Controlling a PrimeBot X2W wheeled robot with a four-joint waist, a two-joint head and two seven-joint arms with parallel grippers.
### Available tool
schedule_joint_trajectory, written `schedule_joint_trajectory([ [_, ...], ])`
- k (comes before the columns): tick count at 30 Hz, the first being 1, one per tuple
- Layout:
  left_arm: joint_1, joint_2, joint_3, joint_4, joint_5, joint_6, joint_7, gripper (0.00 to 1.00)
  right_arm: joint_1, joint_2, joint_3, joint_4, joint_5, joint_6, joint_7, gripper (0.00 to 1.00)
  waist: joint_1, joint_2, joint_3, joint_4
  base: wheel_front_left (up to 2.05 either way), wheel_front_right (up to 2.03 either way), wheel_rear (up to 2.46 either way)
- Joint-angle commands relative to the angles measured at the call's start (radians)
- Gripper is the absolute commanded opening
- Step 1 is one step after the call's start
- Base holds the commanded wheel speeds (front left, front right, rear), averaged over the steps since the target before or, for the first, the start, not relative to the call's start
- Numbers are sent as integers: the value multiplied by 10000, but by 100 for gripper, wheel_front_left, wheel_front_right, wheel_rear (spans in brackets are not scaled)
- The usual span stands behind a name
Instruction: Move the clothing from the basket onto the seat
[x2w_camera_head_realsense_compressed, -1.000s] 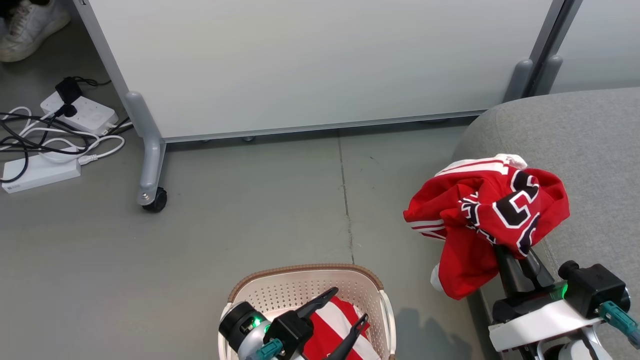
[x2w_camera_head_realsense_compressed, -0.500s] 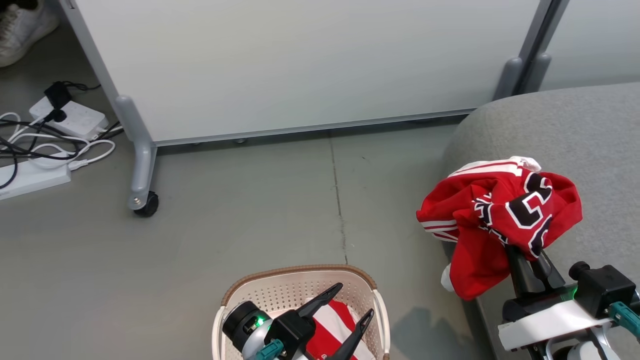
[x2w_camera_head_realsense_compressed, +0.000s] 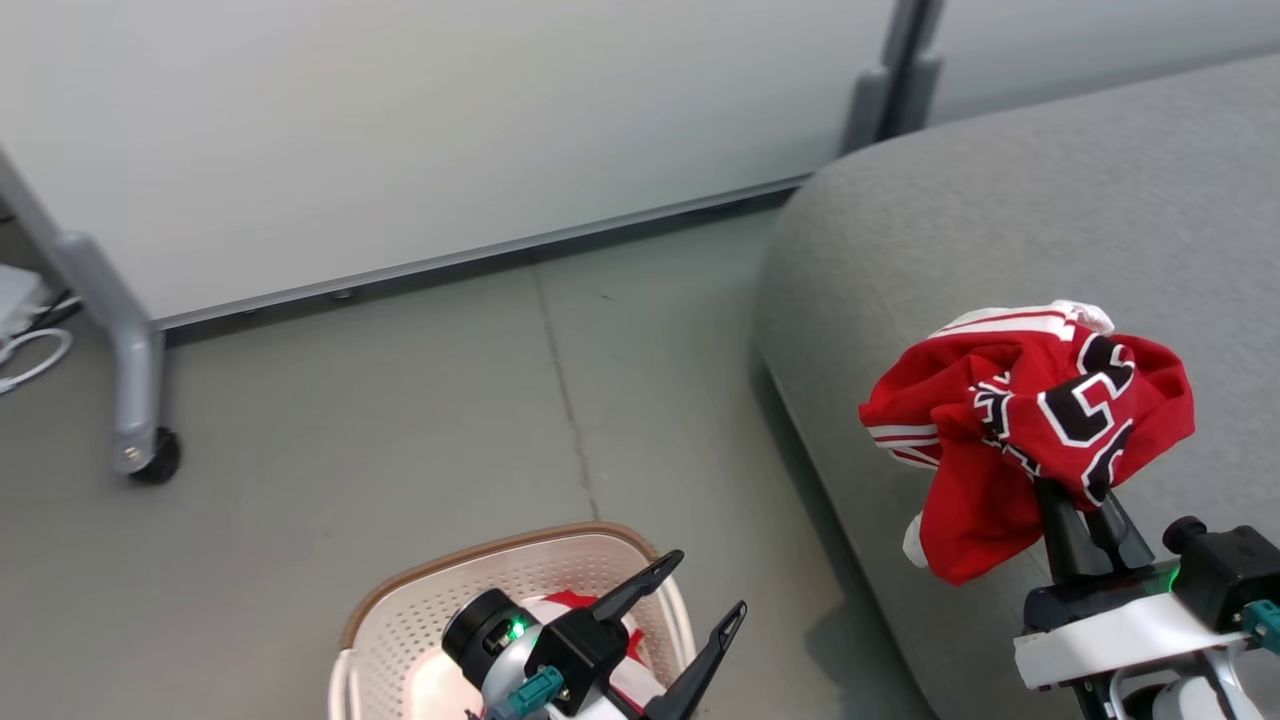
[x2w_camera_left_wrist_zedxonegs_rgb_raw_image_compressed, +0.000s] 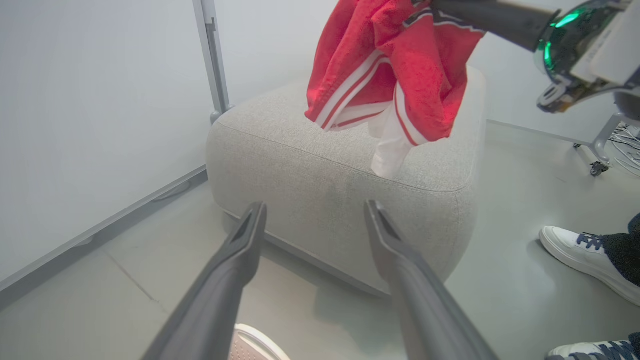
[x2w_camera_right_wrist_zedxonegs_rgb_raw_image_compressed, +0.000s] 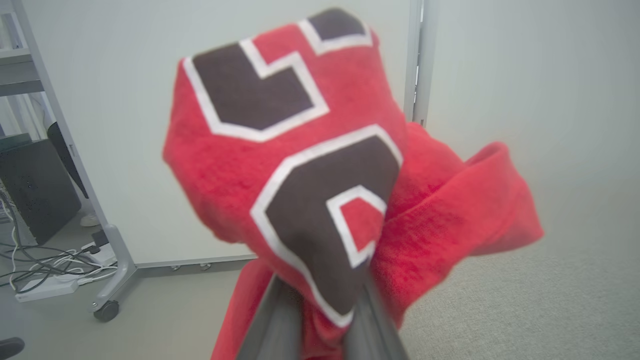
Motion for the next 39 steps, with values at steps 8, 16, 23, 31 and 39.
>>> schedule_joint_trajectory([
  [8, -276, 143, 16, -6, 117, -12, -1, 100, -11, 112, -299, -98, -53, 2, -58, 0, 0, 0, 421, -1632, 0, 0, 0],
  [16, -398, 245, -139, 57, 136, -12, 0, 100, 93, 325, -346, -117, 73, 2, -58, 0, 0, 0, 664, -2573, 0, 0, 0],
  [23, -476, 259, -234, 98, 86, -12, 0, 100, 259, 445, -536, -158, 108, 2, -58, 0, 0, 0, 736, -2759, 0, 0, 0],
  [31, -585, 361, -577, 145, -16, -12, 1, 100, -401, 182, -744, -254, 596, 2, -58, 0, 0, 0, 1073, -2518, 0, 0, 0],
  [39, -1250, 738, -969, 200, 77, -13, 1, 100, -2361, -753, -1464, 393, 1558, 4, -58, 0, 0, 0, 2260, -1890, 0, 0, 0],
])
